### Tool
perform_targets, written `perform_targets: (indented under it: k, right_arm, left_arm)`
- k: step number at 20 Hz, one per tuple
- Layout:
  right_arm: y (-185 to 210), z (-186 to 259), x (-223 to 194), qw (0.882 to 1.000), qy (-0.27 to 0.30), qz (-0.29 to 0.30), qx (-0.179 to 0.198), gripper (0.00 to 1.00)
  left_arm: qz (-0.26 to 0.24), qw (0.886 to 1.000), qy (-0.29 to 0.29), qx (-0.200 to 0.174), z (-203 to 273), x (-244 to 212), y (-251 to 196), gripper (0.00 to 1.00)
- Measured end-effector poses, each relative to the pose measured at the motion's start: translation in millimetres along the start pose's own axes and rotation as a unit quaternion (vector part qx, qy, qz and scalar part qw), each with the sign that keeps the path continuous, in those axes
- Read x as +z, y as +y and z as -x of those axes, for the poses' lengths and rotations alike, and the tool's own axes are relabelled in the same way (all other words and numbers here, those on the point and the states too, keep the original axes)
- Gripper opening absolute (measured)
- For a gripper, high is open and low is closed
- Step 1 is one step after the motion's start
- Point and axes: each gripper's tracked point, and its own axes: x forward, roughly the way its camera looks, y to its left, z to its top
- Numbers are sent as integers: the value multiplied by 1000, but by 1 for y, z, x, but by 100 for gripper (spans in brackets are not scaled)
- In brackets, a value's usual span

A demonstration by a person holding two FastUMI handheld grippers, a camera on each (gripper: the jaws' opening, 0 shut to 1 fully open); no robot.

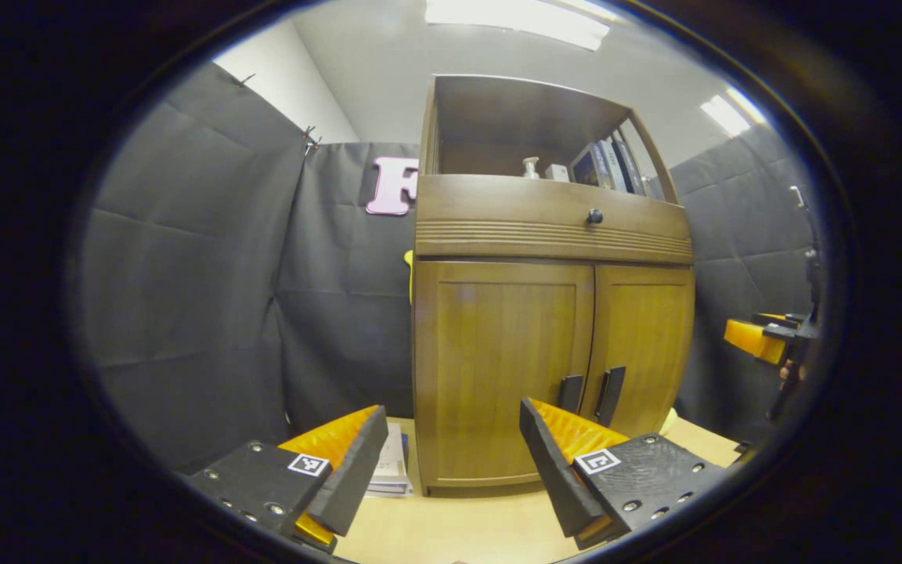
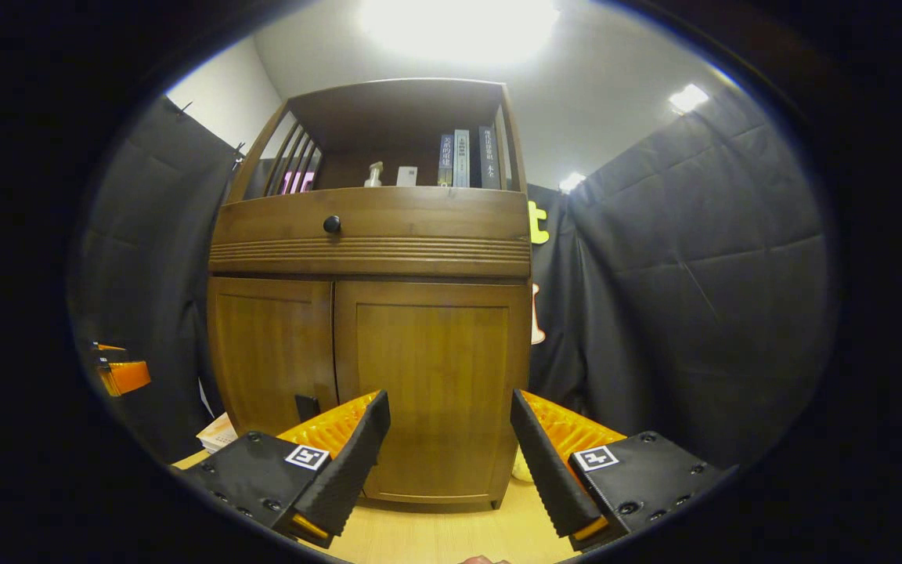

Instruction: Open the right door of the double-door shoe cabinet with the right hand, and open the left door with the left hand.

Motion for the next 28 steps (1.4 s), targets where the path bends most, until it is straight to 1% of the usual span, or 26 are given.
perform_targets:
  k: [3,4,6,8,10,14,15,17,19,22,28]
  right_arm:
    - [0,3,-1,1000,-1,3,-14,97]
    - [1,3,-1,1000,0,3,-14,97]
    - [2,3,-3,1000,-2,3,-15,97]
    - [1,-1,-6,1000,6,2,-16,98]
    - [2,-2,-8,1000,7,1,-15,97]
    - [9,-3,-13,1000,15,-6,-4,97]
    - [9,-2,-12,1000,13,-7,-2,97]
    - [11,-3,-12,1000,9,-10,2,98]
    - [16,-7,-13,1000,13,-14,11,98]
    - [23,-15,-8,1000,11,-17,21,98]
    - [55,-40,-8,998,17,-19,56,97]
  left_arm:
    - [8,1000,8,-23,-4,-10,-10,96]
    - [3,1000,10,-20,-4,-13,-11,99]
    - [-4,1000,1,-6,-3,-11,-10,99]
    - [9,1000,-1,-25,-6,-11,-27,99]
    - [9,999,-10,-33,-5,-9,-35,99]
    - [-27,999,-13,-25,-1,-8,-38,99]
    - [-28,999,-15,-25,1,-11,-39,99]
    - [-15,999,0,-28,3,-23,-42,99]
    - [-1,1000,9,-18,7,-28,-38,99]
    - [10,1000,7,0,9,-28,-28,99]
    - [27,999,16,35,15,-39,-1,99]
